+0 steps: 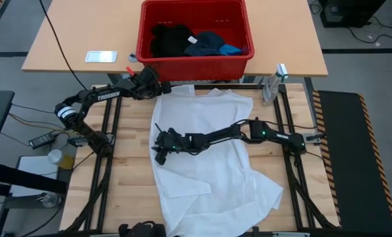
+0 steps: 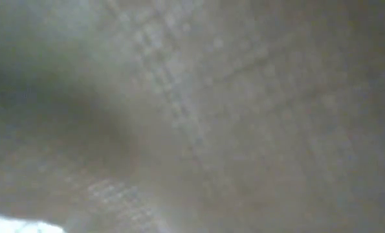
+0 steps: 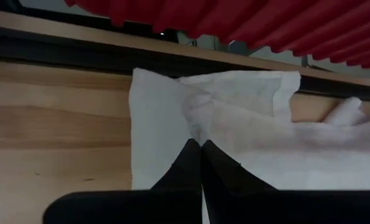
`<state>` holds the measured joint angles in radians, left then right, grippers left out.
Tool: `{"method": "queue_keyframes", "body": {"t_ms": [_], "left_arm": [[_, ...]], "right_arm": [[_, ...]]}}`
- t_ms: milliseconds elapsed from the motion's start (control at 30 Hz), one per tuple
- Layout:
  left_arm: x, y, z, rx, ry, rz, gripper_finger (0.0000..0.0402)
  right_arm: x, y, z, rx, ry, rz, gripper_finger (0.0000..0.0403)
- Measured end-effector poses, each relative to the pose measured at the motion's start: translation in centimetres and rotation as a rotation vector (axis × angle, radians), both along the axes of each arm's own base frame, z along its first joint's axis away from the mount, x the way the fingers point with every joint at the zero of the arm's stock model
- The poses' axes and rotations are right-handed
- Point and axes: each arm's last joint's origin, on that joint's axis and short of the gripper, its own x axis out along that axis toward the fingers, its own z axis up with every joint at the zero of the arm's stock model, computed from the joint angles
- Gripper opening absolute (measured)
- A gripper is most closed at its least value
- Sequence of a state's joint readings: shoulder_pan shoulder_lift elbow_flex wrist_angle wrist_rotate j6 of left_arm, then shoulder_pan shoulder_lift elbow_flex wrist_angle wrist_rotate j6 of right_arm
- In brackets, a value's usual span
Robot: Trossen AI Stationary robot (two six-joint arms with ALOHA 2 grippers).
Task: Fold Laundry from Bin
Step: Fold the white polo shirt
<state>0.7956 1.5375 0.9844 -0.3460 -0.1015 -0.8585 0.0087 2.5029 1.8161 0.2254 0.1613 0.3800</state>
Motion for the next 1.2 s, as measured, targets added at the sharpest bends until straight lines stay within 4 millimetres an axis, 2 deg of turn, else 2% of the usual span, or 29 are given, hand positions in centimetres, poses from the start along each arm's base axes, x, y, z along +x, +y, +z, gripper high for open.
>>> {"method": "queue_keyframes", "body": {"t_ms": [133, 200, 400, 567, 733, 900, 1067, 1200], "left_arm": [[0.1, 0.1, 0.1, 0.005, -0.014, 0.009, 0.0000], [0.0, 0.1, 0.1, 0.004, -0.010, 0.008, 0.0000], [-0.3, 0.3, 0.1, 0.005, -0.002, 0.012, 0.0000], [-0.6, 0.2, 0.9, 0.040, -0.001, -0.017, 0.0000], [-0.7, 0.1, 1.5, 0.073, -0.012, -0.038, 0.0000], [-0.1, -0.2, 1.7, 0.103, -0.021, -0.109, 0.0000], [1.0, -0.8, 2.1, 0.141, -0.053, -0.143, 0.0000], [1.9, -1.4, 2.3, 0.168, -0.075, -0.172, 0.0000]], "right_arm": [[0.0, -0.8, 0.0, 0.018, 0.000, -0.018, 0.0038], [0.0, -1.0, 0.0, 0.027, 0.001, -0.003, 0.0013], [-0.3, -1.1, 0.3, 0.072, 0.037, 0.033, 0.0006], [-1.3, -0.6, 3.7, 0.090, 0.117, 0.069, 0.0004], [-2.5, -0.4, 6.1, 0.119, 0.184, 0.095, 0.0003], [-4.5, -0.5, 8.6, 0.170, 0.311, 0.069, 0.0002], [-6.2, -0.4, 10.7, 0.187, 0.392, 0.072, 0.0002], [-7.2, -0.4, 11.2, 0.219, 0.467, 0.053, 0.0003]]}}
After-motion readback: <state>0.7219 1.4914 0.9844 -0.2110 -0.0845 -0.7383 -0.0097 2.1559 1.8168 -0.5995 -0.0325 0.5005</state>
